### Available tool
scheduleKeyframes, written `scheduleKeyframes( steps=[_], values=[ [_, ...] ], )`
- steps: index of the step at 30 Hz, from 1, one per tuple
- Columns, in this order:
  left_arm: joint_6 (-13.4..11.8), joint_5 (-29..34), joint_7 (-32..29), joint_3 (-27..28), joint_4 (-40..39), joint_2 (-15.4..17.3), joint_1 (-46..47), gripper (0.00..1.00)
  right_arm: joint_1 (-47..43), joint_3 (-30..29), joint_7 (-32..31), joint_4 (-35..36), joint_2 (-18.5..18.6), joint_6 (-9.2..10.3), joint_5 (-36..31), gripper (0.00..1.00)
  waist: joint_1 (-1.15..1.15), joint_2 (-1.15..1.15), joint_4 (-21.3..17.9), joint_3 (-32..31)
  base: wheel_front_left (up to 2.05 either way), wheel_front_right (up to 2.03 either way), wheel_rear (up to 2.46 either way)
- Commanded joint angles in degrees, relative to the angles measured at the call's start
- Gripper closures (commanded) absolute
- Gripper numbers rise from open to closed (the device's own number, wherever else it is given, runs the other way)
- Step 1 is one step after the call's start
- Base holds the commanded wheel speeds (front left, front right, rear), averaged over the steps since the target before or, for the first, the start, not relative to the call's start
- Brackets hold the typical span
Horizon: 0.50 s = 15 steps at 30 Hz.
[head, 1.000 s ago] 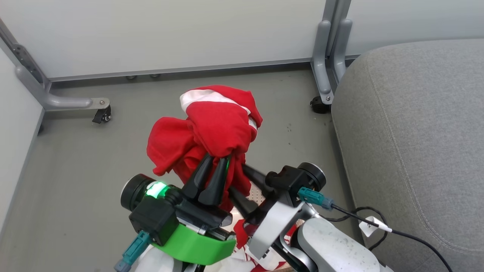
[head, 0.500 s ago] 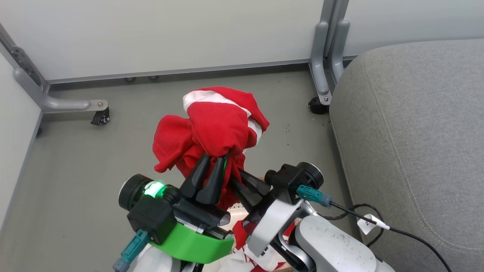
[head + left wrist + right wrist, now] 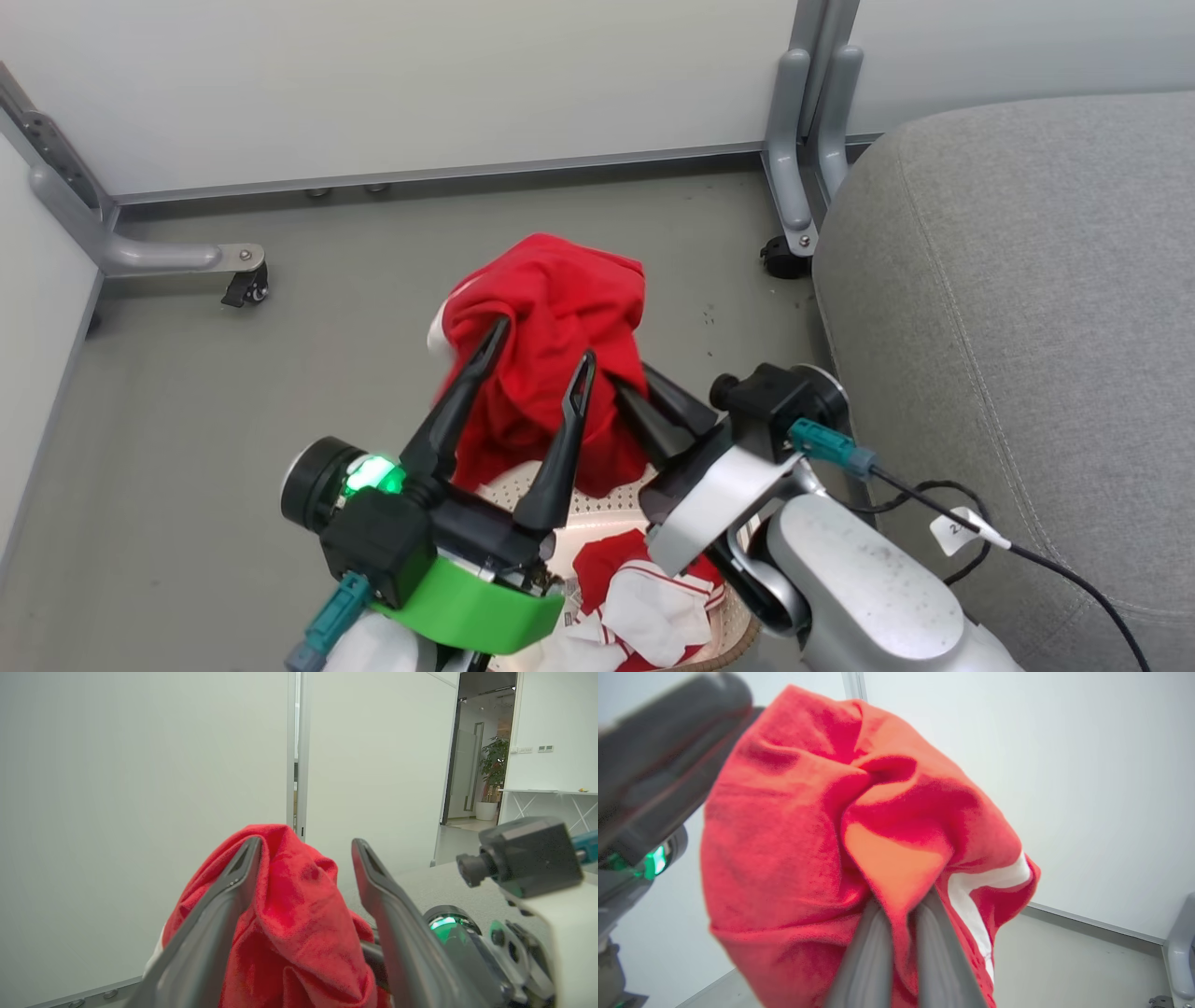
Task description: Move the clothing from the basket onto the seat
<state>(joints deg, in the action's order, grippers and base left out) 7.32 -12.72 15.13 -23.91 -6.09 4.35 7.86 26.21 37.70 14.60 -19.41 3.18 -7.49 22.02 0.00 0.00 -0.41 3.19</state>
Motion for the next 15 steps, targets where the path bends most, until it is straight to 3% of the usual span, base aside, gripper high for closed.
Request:
scheduleKeyframes(
  steps=[1,15],
  values=[
    [0.06,0.95,-0.21,-0.46,0.31,0.96,-0.78,0.0,0.83,-1.0,0.34,0.18,0.46,0.0,-0.7,1.0,0.0,0.0,-0.08,0.02,0.0,0.0,0.0],
    [0.22,-0.17,-5.63,-9.92,3.67,7.02,-3.46,0.0,-3.11,-9.56,0.6,-2.03,2.32,0.0,-3.22,1.0,0.0,0.0,-0.82,0.29,0.0,0.0,0.0]
  ],
)
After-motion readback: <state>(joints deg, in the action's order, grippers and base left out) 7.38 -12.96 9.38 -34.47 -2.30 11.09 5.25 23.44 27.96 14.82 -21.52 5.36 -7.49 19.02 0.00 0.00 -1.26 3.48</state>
